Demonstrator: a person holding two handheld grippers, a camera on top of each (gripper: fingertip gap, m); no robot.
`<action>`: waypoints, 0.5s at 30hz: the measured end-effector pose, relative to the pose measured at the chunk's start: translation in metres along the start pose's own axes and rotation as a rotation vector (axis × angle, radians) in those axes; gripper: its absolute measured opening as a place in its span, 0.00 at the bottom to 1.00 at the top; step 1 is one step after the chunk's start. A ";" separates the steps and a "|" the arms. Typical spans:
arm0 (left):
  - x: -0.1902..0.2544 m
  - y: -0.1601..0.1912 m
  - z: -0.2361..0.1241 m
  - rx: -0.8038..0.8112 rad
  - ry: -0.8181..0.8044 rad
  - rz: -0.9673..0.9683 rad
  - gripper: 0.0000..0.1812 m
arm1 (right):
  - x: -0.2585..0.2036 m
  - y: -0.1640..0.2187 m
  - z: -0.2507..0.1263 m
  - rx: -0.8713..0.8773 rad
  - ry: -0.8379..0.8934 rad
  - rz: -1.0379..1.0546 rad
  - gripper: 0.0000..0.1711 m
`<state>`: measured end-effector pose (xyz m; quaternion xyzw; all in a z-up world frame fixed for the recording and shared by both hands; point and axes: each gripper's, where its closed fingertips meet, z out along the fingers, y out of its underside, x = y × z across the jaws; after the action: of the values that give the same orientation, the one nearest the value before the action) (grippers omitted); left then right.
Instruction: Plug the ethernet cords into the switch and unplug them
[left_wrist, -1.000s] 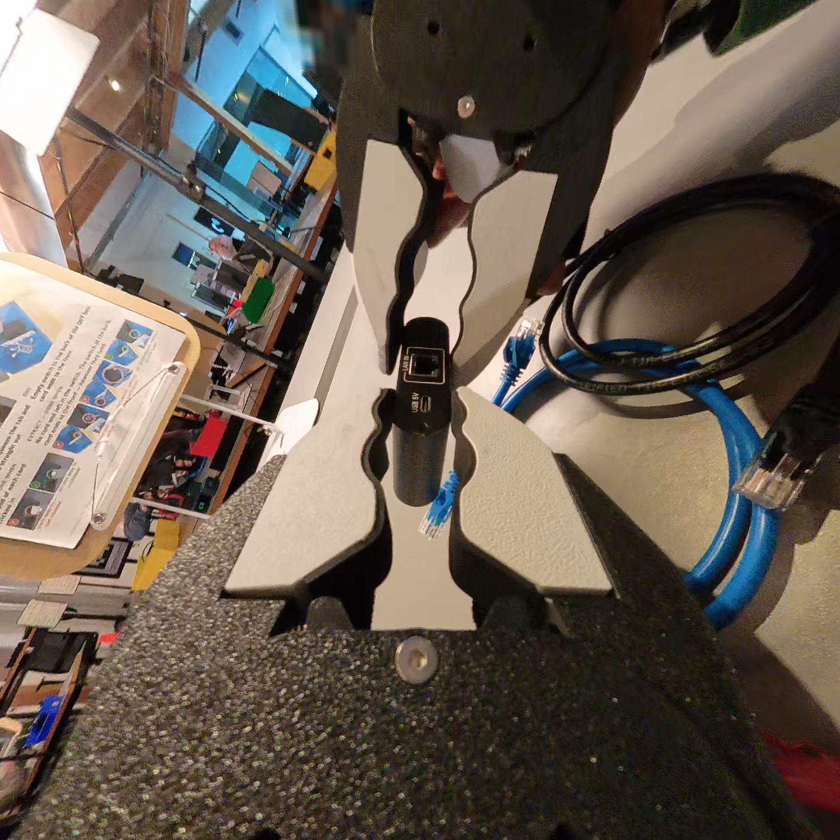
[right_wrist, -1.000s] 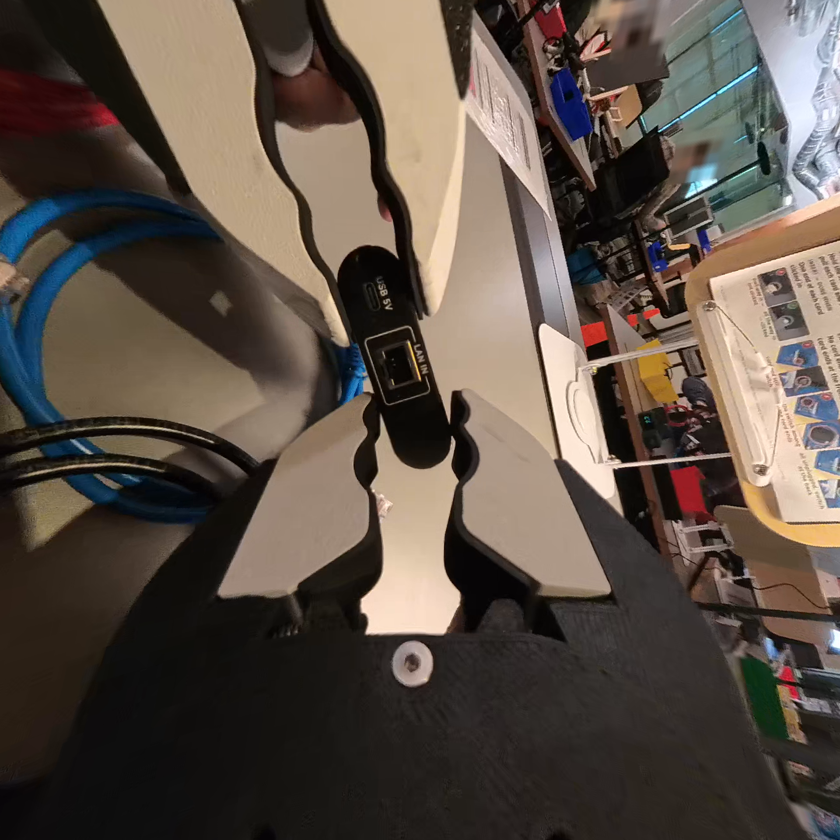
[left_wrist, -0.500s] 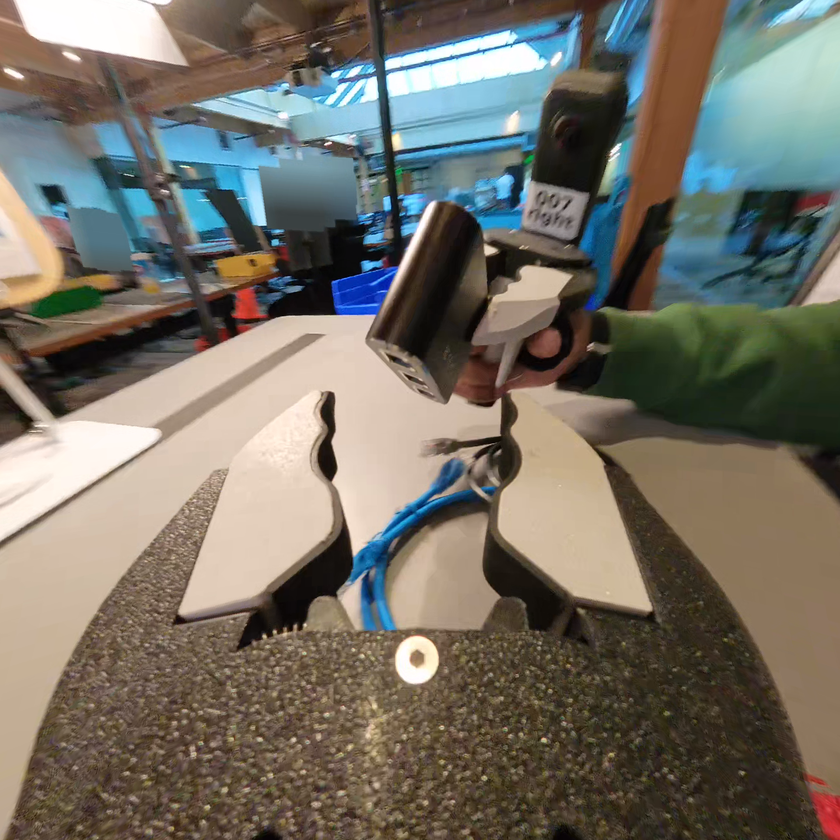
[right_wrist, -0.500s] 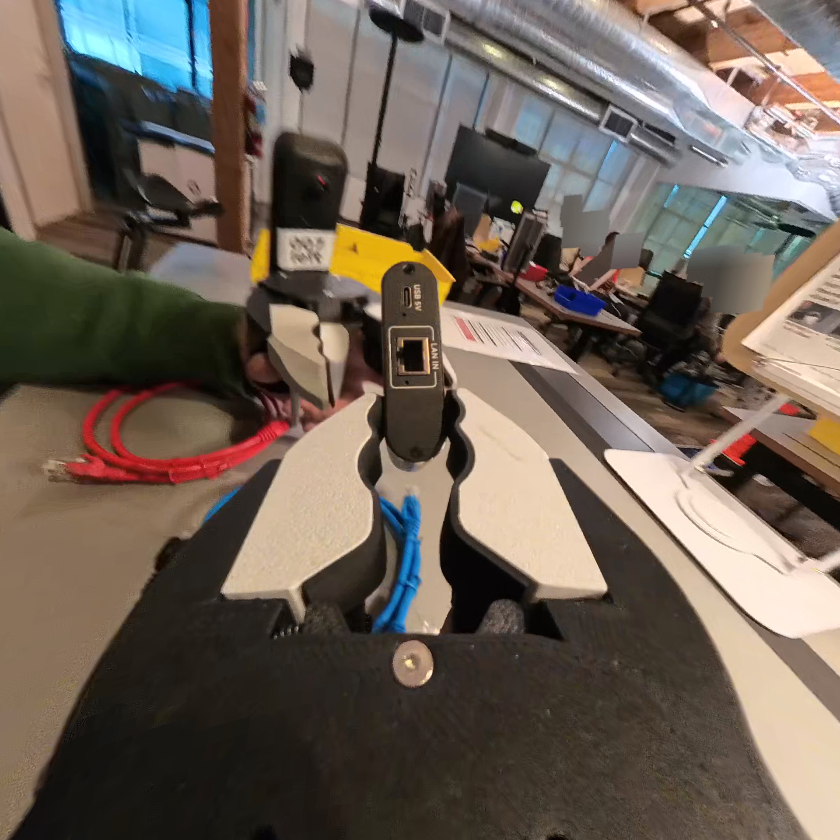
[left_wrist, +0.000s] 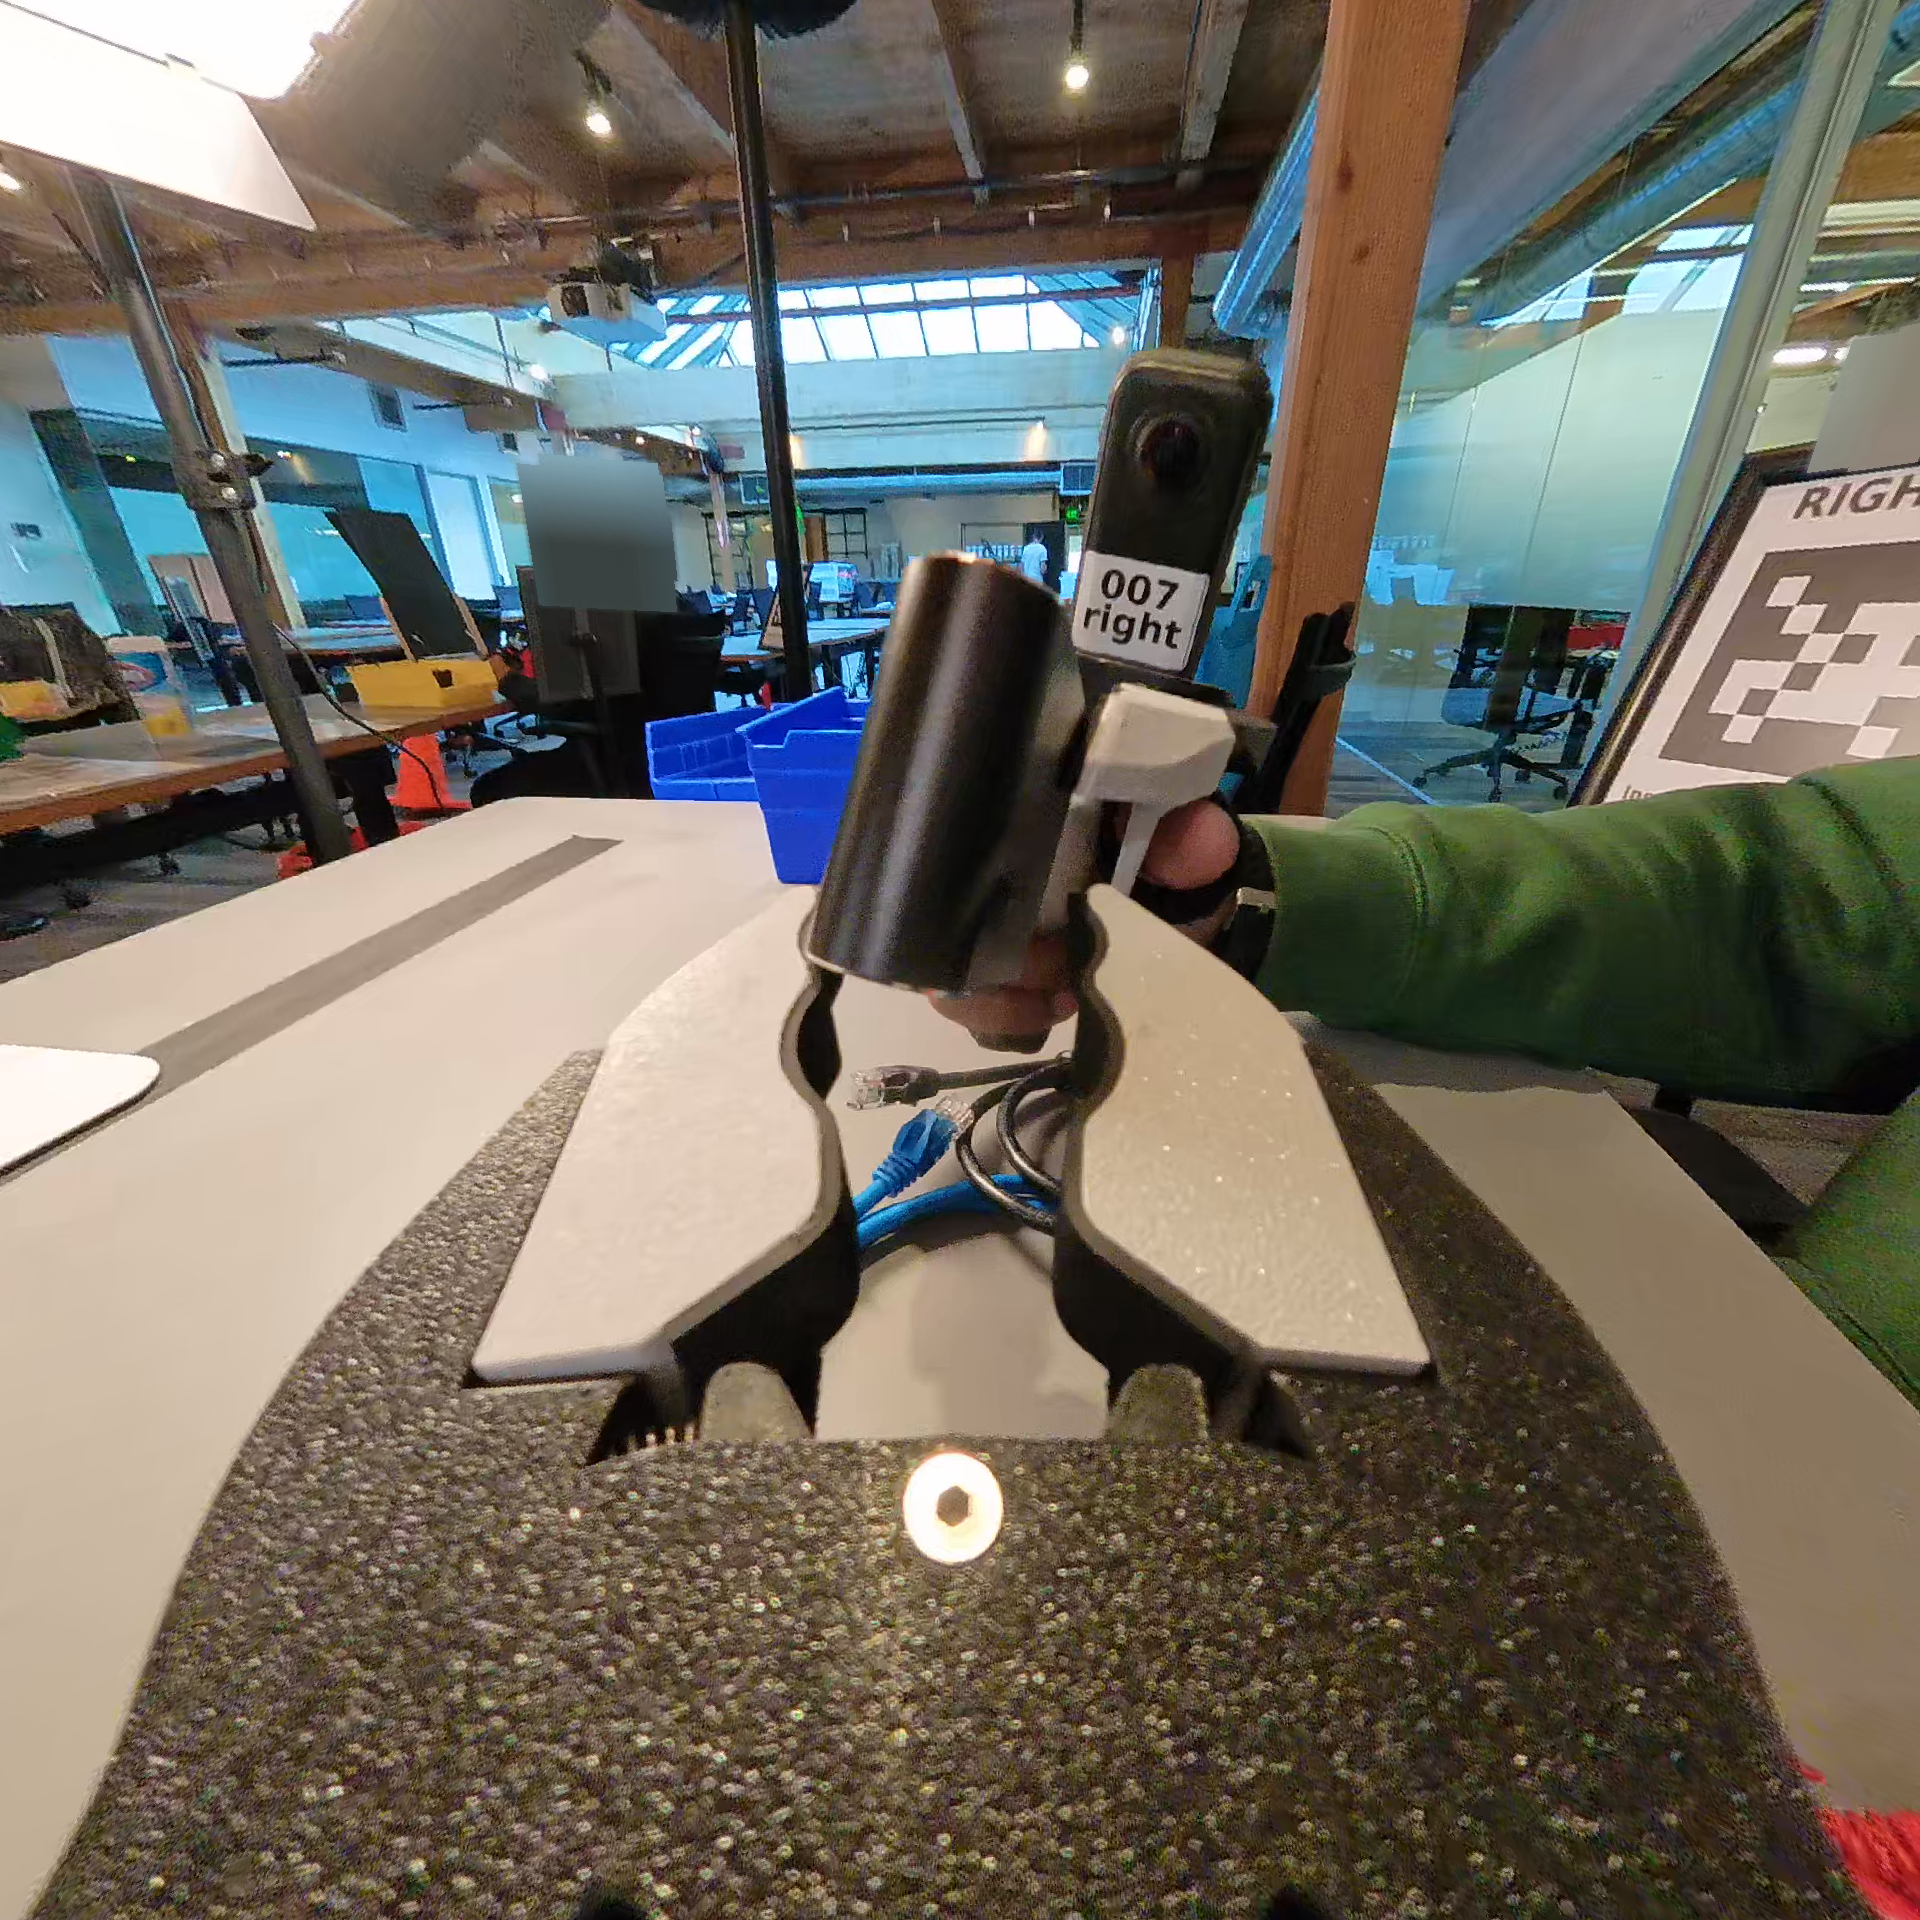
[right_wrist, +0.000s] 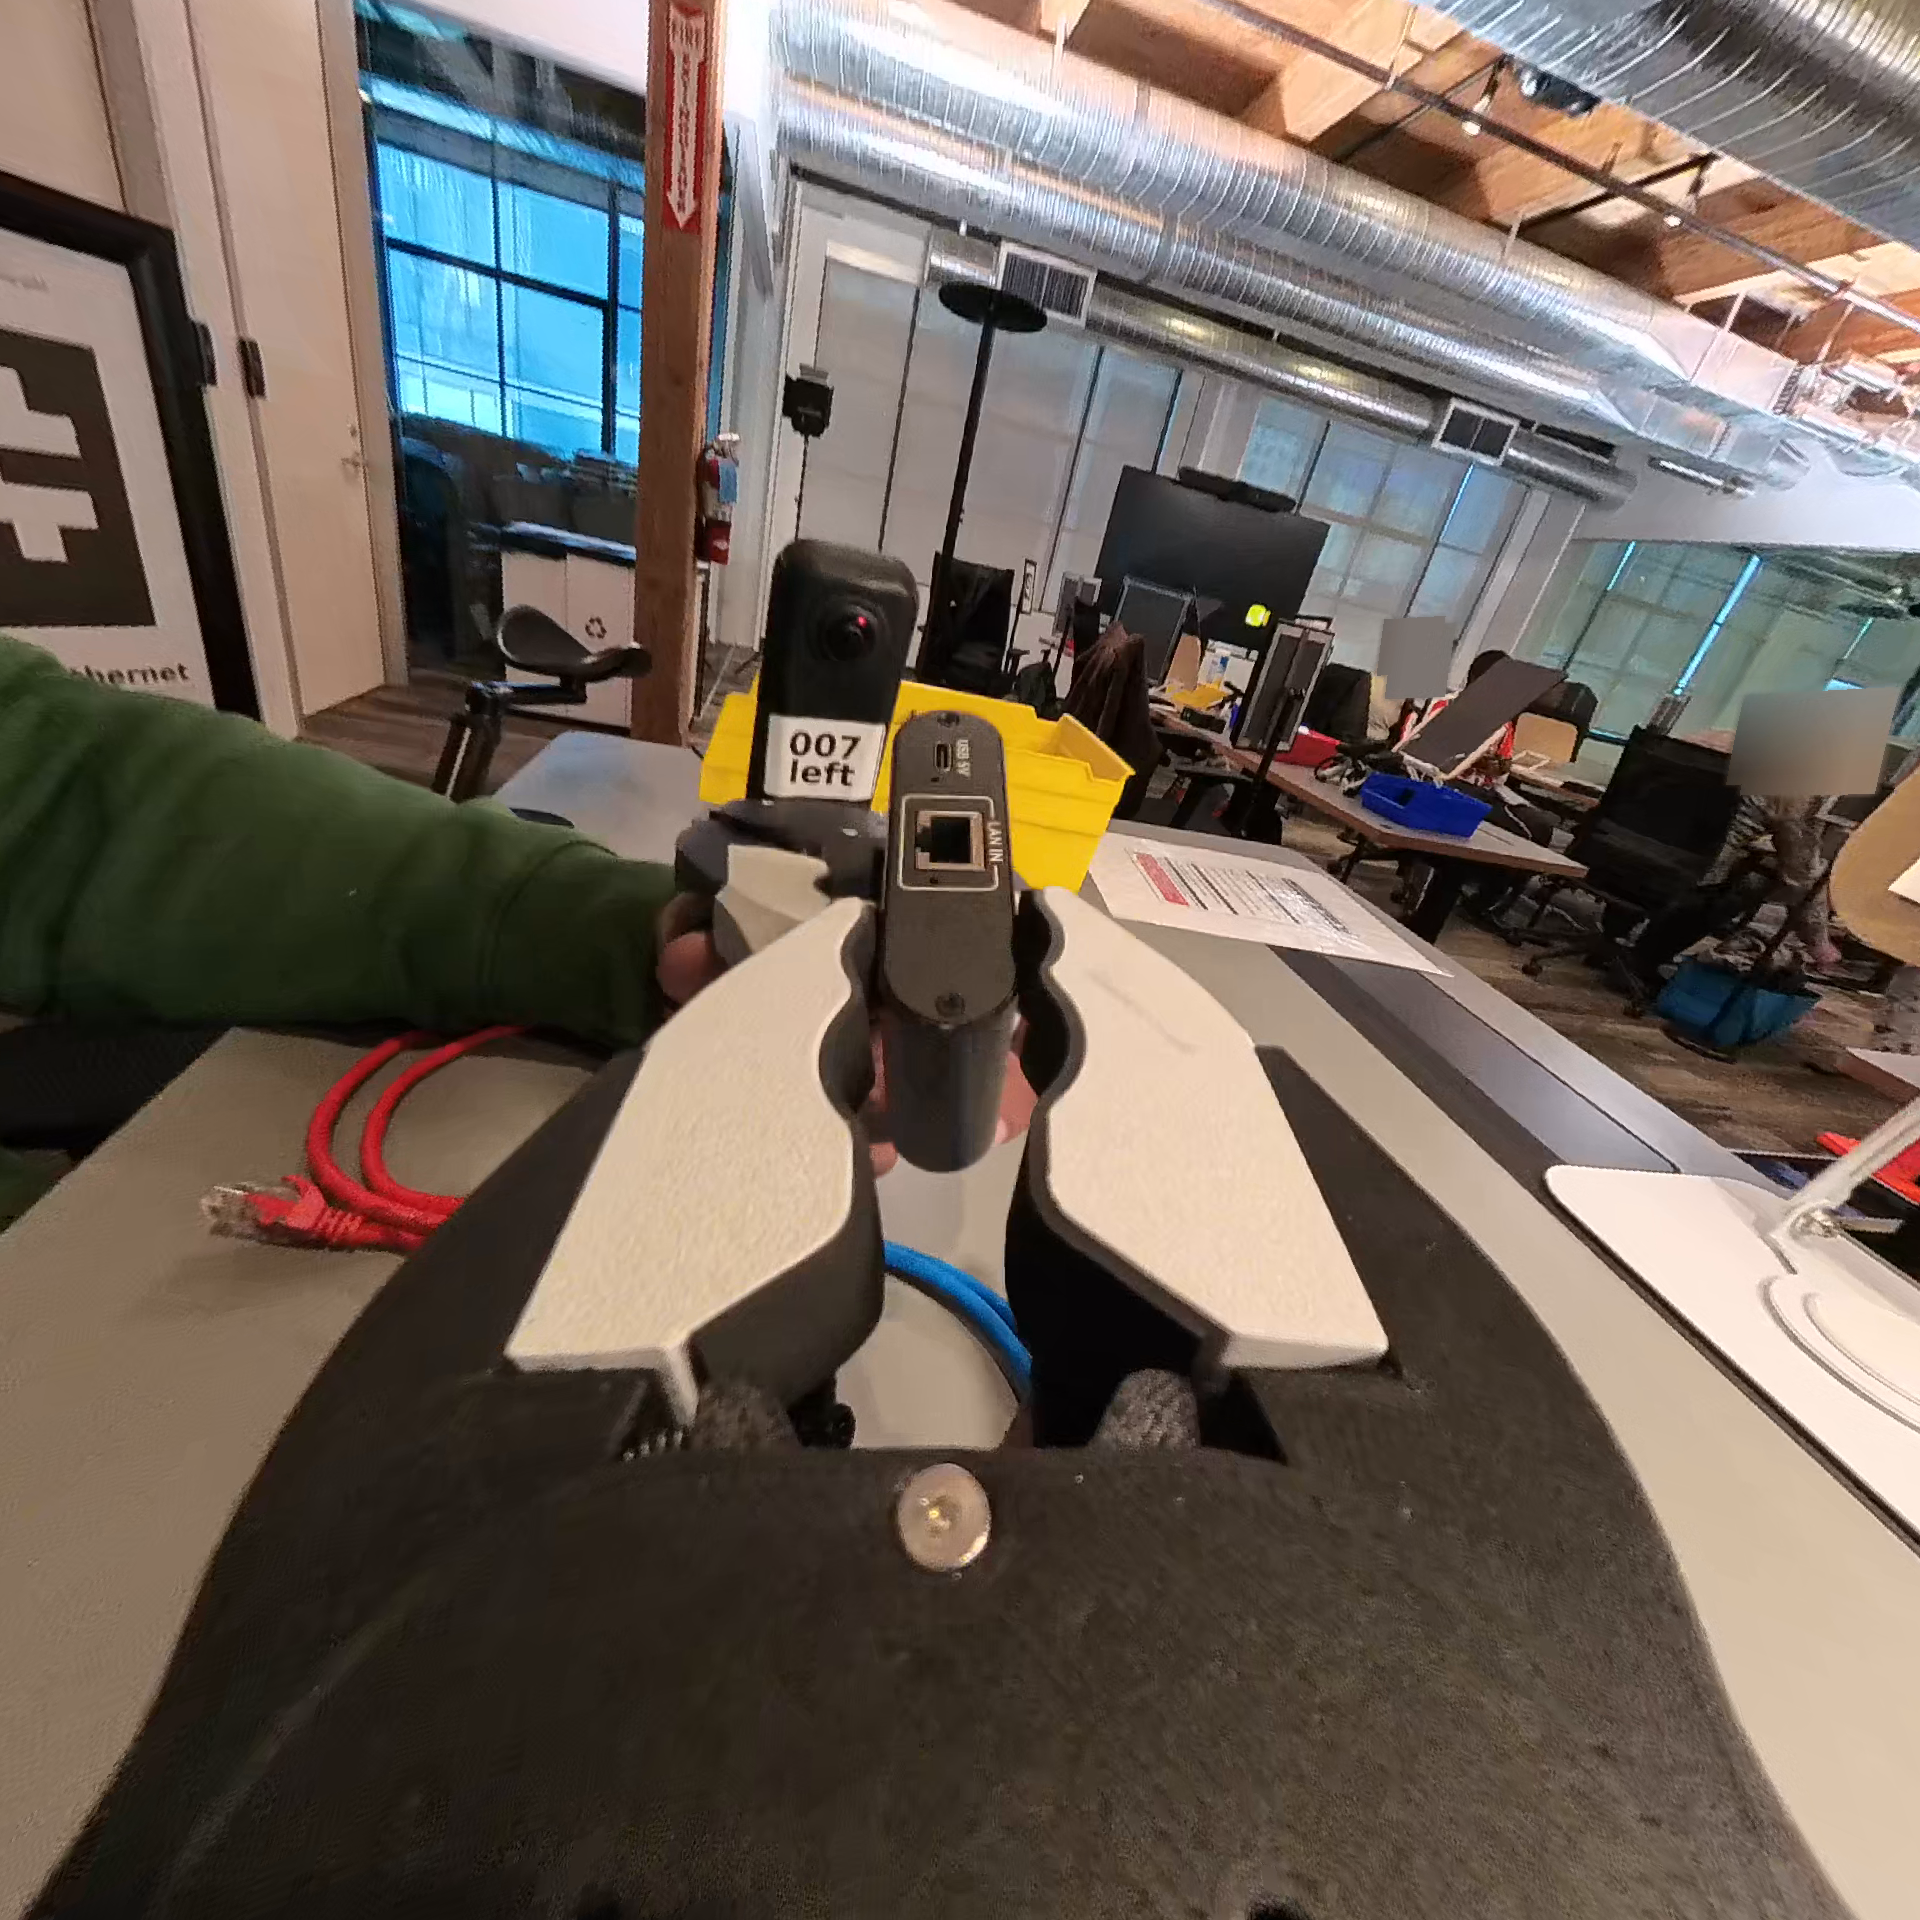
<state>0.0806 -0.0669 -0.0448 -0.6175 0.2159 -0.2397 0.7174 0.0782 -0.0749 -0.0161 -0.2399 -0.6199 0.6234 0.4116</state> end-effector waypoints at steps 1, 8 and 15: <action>0.001 -0.001 0.001 0.008 0.003 -0.003 0.23 | 0.000 -0.002 -0.001 0.010 -0.004 0.005 0.15; 0.003 -0.010 -0.005 0.027 -0.001 0.067 0.16 | -0.003 0.004 0.000 -0.021 -0.038 0.042 0.15; 0.009 -0.004 -0.004 -0.103 0.032 0.100 0.14 | -0.009 0.037 -0.010 -0.305 -0.049 -0.131 0.21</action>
<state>0.0852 -0.0762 -0.0418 -0.6382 0.2701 -0.2019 0.6921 0.0831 -0.0720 -0.0553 -0.2434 -0.7314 0.4996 0.3953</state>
